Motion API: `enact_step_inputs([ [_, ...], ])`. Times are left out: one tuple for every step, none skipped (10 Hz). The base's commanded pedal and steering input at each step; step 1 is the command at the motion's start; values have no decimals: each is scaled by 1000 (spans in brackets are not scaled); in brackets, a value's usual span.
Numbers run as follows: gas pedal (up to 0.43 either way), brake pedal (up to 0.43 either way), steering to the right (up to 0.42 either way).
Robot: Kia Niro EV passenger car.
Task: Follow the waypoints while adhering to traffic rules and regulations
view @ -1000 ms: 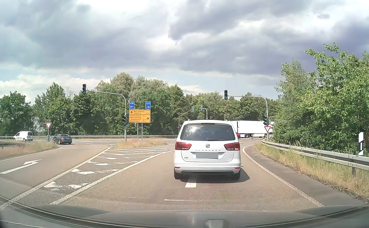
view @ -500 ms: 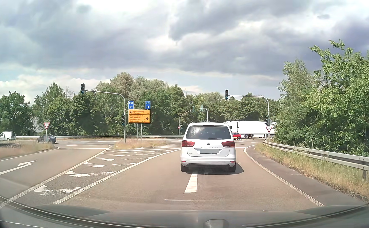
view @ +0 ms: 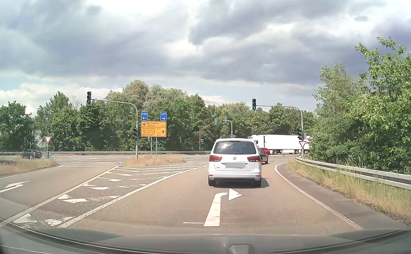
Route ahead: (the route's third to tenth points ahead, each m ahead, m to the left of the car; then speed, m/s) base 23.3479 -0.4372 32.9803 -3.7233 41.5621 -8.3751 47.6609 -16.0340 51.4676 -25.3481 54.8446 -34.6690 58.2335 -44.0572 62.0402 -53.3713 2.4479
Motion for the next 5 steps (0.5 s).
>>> enact_step_inputs([
  [409,37,-7],
  [409,37,-6],
  [421,37,-5],
  [421,37,-4],
  [421,37,-3],
])
